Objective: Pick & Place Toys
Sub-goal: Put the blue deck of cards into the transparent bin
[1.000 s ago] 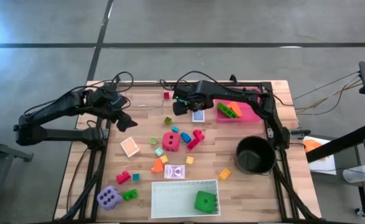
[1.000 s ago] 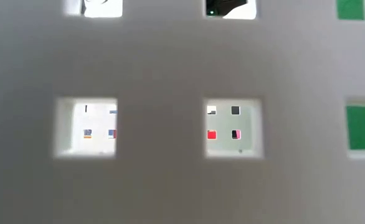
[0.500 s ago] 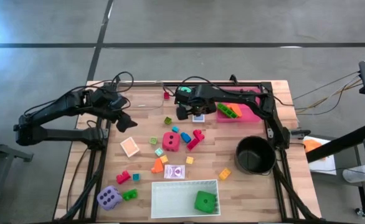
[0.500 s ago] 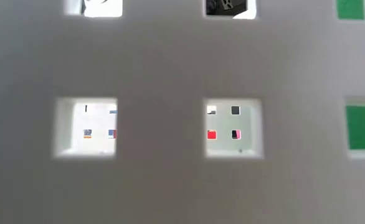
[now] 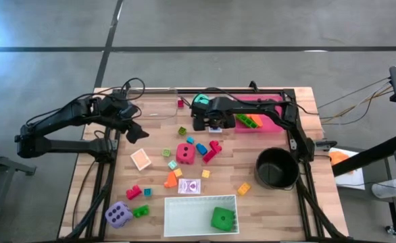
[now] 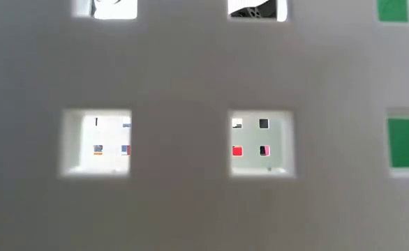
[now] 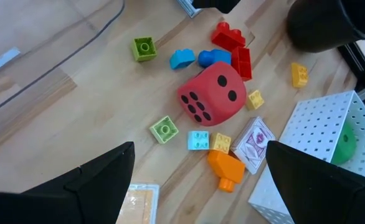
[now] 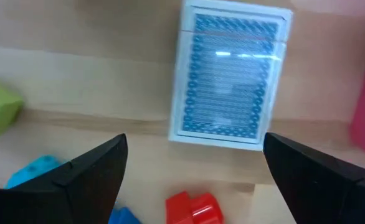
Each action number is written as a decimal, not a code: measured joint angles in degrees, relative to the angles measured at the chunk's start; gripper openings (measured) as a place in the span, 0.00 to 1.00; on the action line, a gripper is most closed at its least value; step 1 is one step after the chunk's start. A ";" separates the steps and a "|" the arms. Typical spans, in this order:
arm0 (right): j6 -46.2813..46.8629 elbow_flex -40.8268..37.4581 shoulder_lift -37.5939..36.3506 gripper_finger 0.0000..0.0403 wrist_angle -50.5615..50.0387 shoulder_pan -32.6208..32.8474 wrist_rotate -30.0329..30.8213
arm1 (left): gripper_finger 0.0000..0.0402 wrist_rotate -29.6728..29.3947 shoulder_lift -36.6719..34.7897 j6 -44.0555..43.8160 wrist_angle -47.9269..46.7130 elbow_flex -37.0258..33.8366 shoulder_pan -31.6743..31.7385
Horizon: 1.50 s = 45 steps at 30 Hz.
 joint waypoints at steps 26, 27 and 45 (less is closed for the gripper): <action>3.37 -5.16 0.61 0.90 5.58 -1.60 1.57 | 0.90 0.00 0.00 -0.28 -0.57 0.00 0.00; 3.35 -5.19 0.61 0.90 5.40 -1.61 1.64 | 0.90 0.01 0.00 -0.28 -0.60 0.00 -0.01; 3.06 -4.20 0.59 0.90 2.90 -1.14 3.10 | 0.90 0.00 0.00 -0.19 -0.88 0.00 0.00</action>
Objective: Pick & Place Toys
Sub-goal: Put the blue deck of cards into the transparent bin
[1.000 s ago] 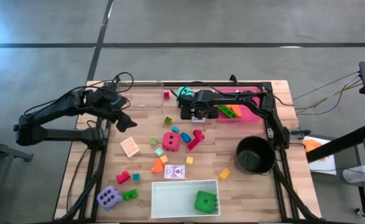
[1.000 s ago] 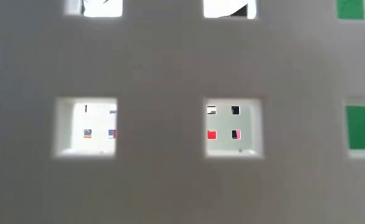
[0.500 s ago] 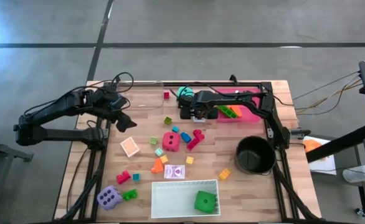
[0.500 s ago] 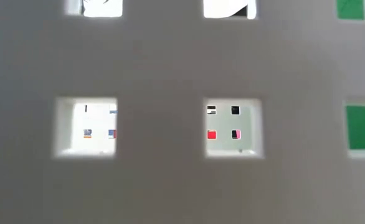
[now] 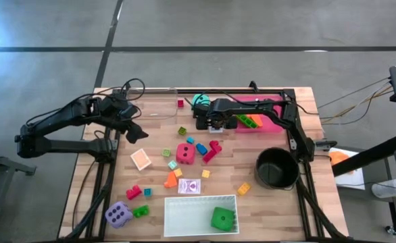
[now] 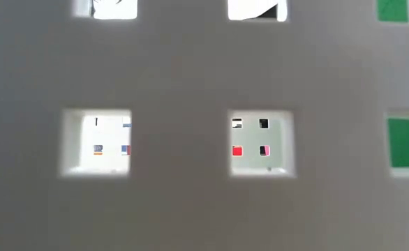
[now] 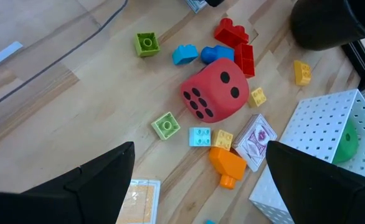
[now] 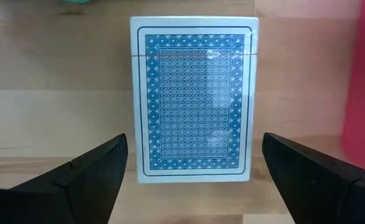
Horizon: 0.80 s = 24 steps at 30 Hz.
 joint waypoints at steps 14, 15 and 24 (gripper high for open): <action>1.22 0.00 2.98 0.90 1.51 0.01 -1.66 | 0.90 0.02 0.00 0.11 -0.02 0.00 0.00; 1.25 0.02 3.20 0.90 1.43 0.00 -1.70 | 0.90 0.00 -0.01 0.10 -0.06 0.00 0.00; -0.29 0.11 3.28 0.86 1.32 -0.02 -1.57 | 0.90 0.15 -0.04 0.09 -0.55 0.00 -0.01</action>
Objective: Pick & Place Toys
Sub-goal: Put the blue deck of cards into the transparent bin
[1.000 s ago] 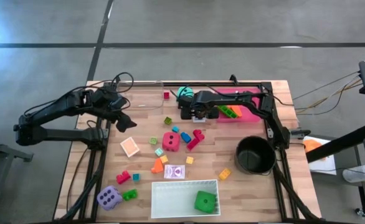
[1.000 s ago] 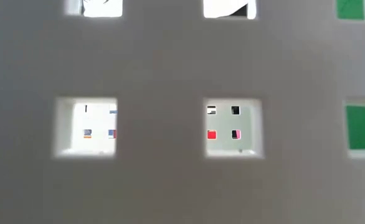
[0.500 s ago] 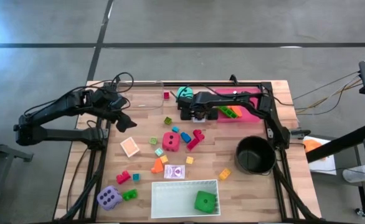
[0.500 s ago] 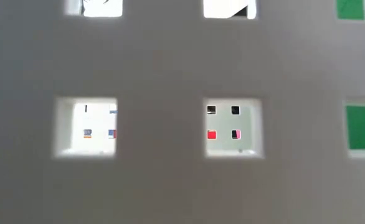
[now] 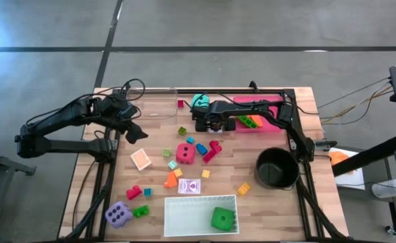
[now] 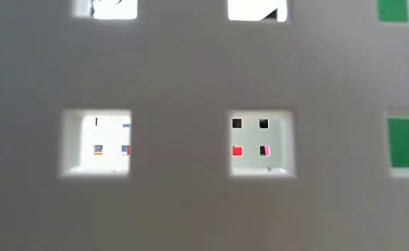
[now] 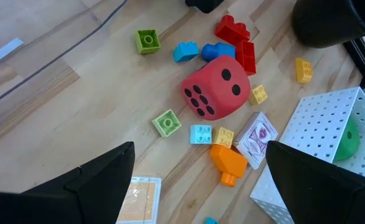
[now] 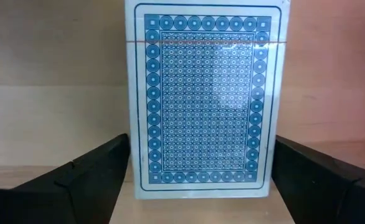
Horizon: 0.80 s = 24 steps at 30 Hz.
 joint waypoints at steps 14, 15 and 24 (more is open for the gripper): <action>-0.35 0.02 0.33 0.73 0.20 0.04 0.02 | 0.90 -0.04 0.00 -0.17 -0.37 0.00 0.01; -0.47 0.00 0.25 0.73 0.19 0.09 0.02 | 0.90 -0.04 0.00 -0.19 -0.37 0.00 0.01; -10.94 -0.10 -3.30 0.73 -0.68 1.56 1.30 | 0.90 1.02 0.02 -0.61 -0.21 0.00 0.01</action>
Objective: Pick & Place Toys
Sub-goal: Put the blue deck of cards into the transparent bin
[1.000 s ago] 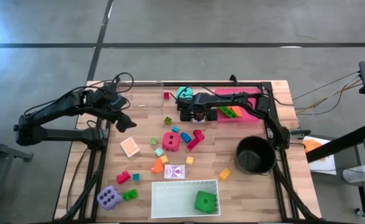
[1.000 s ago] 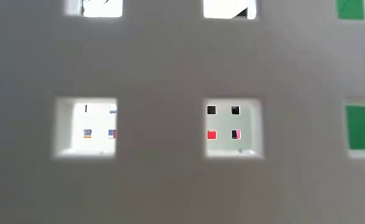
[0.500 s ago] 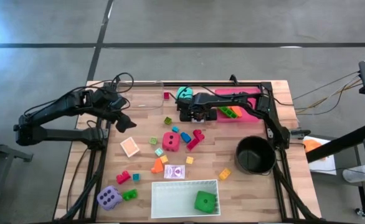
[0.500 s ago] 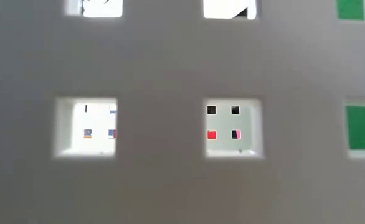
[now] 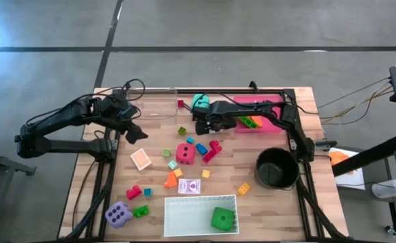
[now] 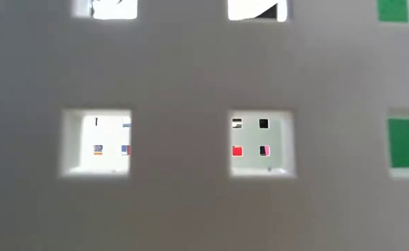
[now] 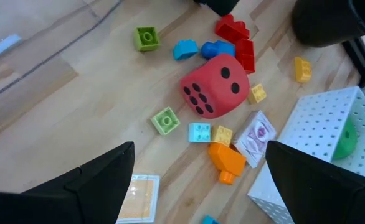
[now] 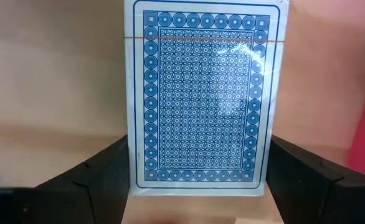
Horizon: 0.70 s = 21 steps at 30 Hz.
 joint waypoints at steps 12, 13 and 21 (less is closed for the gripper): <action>-24.15 0.15 -10.72 0.73 2.17 7.51 5.70 | 0.90 6.21 0.13 -4.56 10.62 0.00 0.00; -25.89 0.15 -11.76 0.73 2.66 8.41 6.69 | 0.90 6.58 0.18 -5.26 12.40 0.00 0.02; -37.35 0.19 -20.07 0.73 11.49 15.99 12.36 | 0.90 9.88 5.17 -13.10 24.90 0.00 0.02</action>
